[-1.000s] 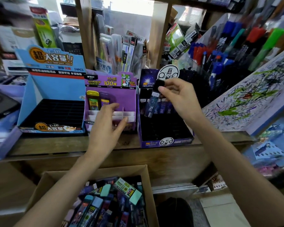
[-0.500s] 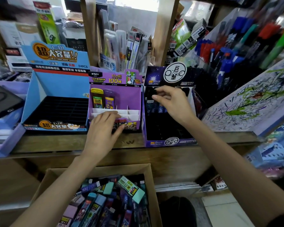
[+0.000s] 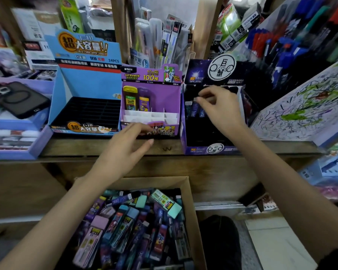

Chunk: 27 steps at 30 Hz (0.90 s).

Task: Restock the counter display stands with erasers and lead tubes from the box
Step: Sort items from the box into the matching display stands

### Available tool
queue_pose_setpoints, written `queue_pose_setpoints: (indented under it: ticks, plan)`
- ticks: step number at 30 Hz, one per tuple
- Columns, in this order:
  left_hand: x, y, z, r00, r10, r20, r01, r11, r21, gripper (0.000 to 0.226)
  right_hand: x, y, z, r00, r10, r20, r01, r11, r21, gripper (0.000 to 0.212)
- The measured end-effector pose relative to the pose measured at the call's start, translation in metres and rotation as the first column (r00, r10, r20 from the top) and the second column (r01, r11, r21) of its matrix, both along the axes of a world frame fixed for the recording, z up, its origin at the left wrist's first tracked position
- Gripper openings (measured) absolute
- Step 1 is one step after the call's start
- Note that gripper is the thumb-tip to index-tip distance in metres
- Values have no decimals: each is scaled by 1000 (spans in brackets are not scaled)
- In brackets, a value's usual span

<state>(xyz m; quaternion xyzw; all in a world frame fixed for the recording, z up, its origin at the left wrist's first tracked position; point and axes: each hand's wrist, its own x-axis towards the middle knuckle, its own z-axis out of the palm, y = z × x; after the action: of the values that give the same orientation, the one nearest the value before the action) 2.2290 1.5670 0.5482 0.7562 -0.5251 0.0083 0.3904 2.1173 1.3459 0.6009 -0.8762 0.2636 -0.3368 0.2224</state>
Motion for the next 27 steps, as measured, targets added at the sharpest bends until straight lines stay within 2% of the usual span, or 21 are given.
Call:
queue_pose_setpoints:
  ticks: [2,5,9,13,17,20,23,27]
  plan:
    - [-6,21,-12,996,-17,-85,20,999,38,24,-20,20,-1,992,119,42,-121,991,49,9]
    - [-13,53,-48,985,10,-173,16,989,149,23,-49,57,-18,943,332,-4,-327,932,158,9]
    - [-20,91,-113,948,126,-292,-12,932,362,22,-67,102,-80,868,471,-158,-401,852,336,10]
    - [-27,124,-166,909,193,-369,1,885,466,19,-72,127,-163,782,500,-372,-269,809,523,11]
    - [-34,147,-201,887,282,-366,-49,845,532,27,-71,155,-235,698,437,-567,-19,803,596,23]
    - [-35,150,-216,873,340,-349,-105,831,546,35,-64,177,-265,675,328,-661,154,813,561,41]
    - [-29,142,-221,839,408,-359,-181,833,522,41,-50,194,-282,748,258,-611,246,748,617,66]
    - [-27,126,-226,881,360,-305,-146,822,550,49,-28,201,-290,889,125,-441,295,580,759,57]
